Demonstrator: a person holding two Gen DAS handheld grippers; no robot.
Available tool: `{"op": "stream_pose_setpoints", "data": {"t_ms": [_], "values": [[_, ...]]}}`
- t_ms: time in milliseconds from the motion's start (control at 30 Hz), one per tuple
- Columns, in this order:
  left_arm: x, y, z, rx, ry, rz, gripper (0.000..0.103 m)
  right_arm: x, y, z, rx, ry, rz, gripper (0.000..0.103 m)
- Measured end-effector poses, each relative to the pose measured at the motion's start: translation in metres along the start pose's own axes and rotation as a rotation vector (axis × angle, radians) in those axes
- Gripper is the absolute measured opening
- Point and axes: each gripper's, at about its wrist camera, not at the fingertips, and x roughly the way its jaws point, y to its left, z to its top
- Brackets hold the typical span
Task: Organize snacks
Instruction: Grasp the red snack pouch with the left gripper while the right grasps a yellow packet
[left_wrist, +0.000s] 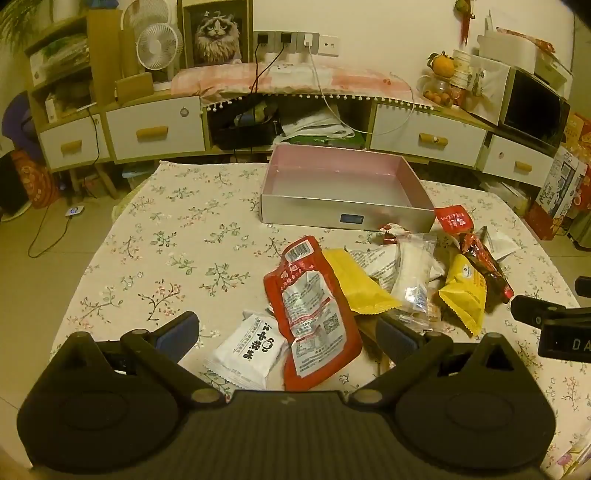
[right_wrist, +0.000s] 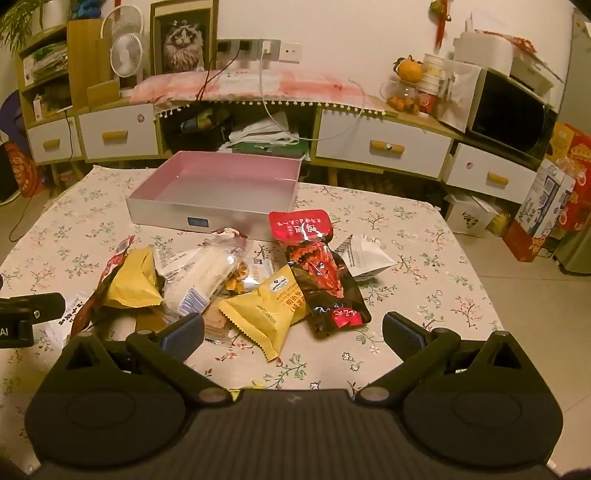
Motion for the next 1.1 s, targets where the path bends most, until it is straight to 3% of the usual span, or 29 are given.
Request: {"op": "stream_pose_setpoints", "data": {"t_ms": [200,367,433,500,633,667,733,800,867,967,1033,1067,1100], "values": [[0.002,0.010,0.004,-0.035,0.013,-0.014,0.103,-0.001,-0.004,0.001,0.013,0.025,0.020,0.103],[0.006,0.031,0.009,-0.110,0.041,-0.049,0.103,0.015,-0.044,0.000,0.256,0.145,0.195,0.100],[0.015,0.028,0.007,-0.106,0.091,-0.078,0.103,0.022,-0.045,-0.004,0.252,0.212,0.233,0.094],[0.021,0.023,0.004,-0.099,0.089,-0.100,0.103,0.027,-0.036,-0.009,0.223,0.251,0.278,0.094],[0.031,0.012,0.002,-0.064,0.057,-0.105,0.103,0.036,-0.020,-0.016,0.187,0.244,0.398,0.091],[0.035,0.009,0.003,-0.051,0.058,-0.100,0.103,0.034,-0.013,-0.018,0.175,0.261,0.408,0.091],[0.045,0.003,0.002,-0.025,0.070,-0.082,0.103,0.037,-0.010,-0.020,0.127,0.383,0.359,0.091],[0.053,-0.001,0.001,-0.003,0.084,-0.065,0.103,0.037,-0.006,-0.022,0.091,0.424,0.338,0.091],[0.063,0.000,0.000,0.003,0.101,-0.052,0.096,0.042,0.000,-0.024,0.055,0.433,0.330,0.091],[0.071,0.011,0.002,-0.068,0.115,-0.087,0.074,0.064,0.006,-0.036,0.010,0.444,0.311,0.090],[0.076,0.021,0.003,-0.119,0.109,-0.123,0.051,0.070,0.008,-0.041,-0.013,0.431,0.310,0.089],[0.077,0.025,0.004,-0.140,0.112,-0.134,0.047,0.068,0.012,-0.041,-0.041,0.407,0.305,0.084],[0.079,0.030,0.003,-0.162,0.115,-0.139,0.033,0.066,0.015,-0.040,-0.062,0.389,0.295,0.074]]}}
